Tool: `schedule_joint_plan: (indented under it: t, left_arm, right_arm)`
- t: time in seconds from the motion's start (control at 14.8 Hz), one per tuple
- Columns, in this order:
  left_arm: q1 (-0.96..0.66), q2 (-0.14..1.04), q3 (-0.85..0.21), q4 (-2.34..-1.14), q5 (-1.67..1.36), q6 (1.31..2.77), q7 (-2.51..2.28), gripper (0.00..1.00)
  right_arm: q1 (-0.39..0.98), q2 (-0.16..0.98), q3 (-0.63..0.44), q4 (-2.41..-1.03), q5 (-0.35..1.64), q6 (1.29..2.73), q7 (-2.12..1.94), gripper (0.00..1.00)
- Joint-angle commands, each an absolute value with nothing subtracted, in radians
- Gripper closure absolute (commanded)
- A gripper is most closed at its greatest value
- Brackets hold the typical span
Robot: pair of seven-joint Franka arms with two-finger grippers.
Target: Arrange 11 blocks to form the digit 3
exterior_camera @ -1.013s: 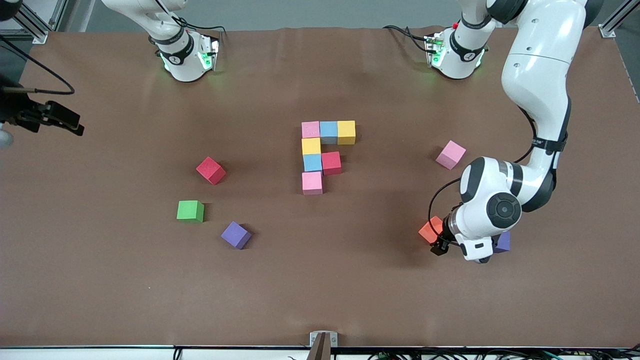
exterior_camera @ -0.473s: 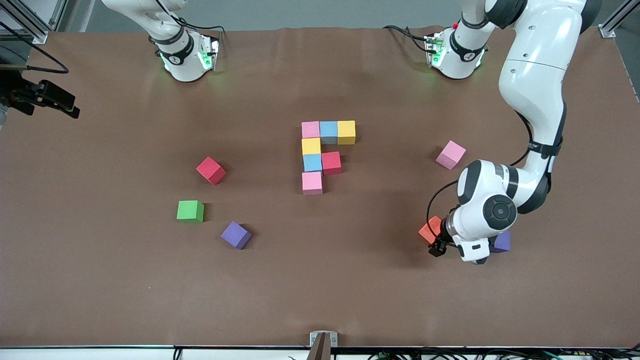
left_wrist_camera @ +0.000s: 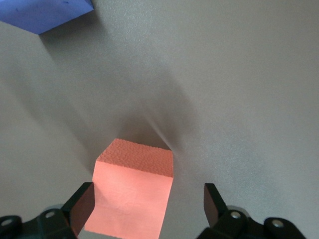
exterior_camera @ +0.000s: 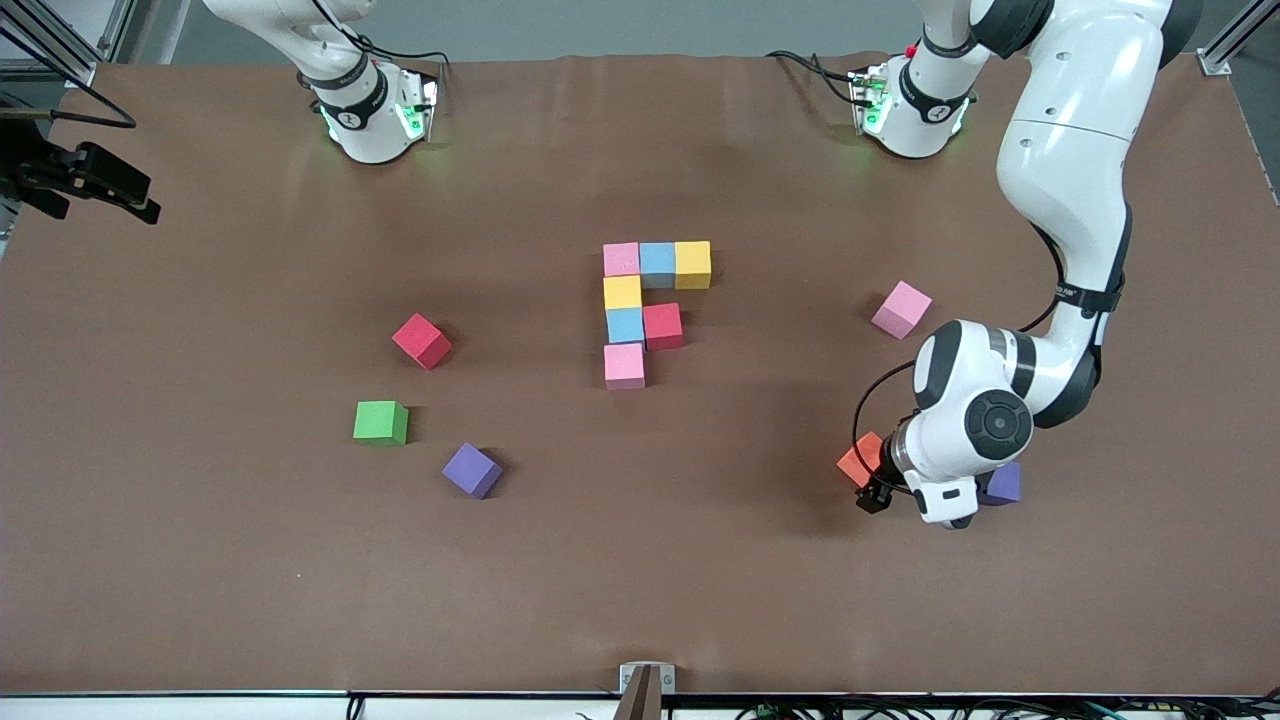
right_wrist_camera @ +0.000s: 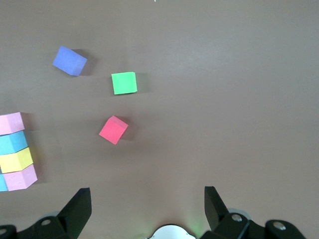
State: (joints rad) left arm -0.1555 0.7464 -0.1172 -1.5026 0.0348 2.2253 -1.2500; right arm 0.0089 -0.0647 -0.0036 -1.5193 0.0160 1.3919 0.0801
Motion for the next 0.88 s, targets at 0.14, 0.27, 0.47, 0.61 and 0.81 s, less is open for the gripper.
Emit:
schedule_joint_plan:
  t: [0.14,0.27,0.47,0.61,0.81]
  left_arm:
    - [-0.150,0.739,-0.118,-1.480,0.054,2.198,-1.232,0.02]
    - [-0.147,0.736,-0.117,-1.485,0.057,2.192,-1.224,0.02]
    - [-0.143,0.744,-0.120,-1.497,0.123,2.187,-1.216,0.01]
    - [-0.140,0.744,-0.120,-1.505,0.123,2.186,-1.198,0.01]
    - [-0.144,0.753,-0.123,-1.503,0.120,2.190,-1.198,0.01]
  right_arm:
    - [0.008,-0.071,-0.009,-1.534,0.014,1.411,0.069,0.00]
    - [0.002,-0.002,-0.012,-1.531,0.018,1.466,0.072,0.00]
    - [0.000,0.077,-0.012,-1.528,0.015,1.549,0.066,0.00]
    - [0.000,0.145,-0.012,-1.528,0.015,1.617,0.066,0.00]
    - [0.005,0.187,-0.012,-1.543,0.014,1.638,0.080,0.00]
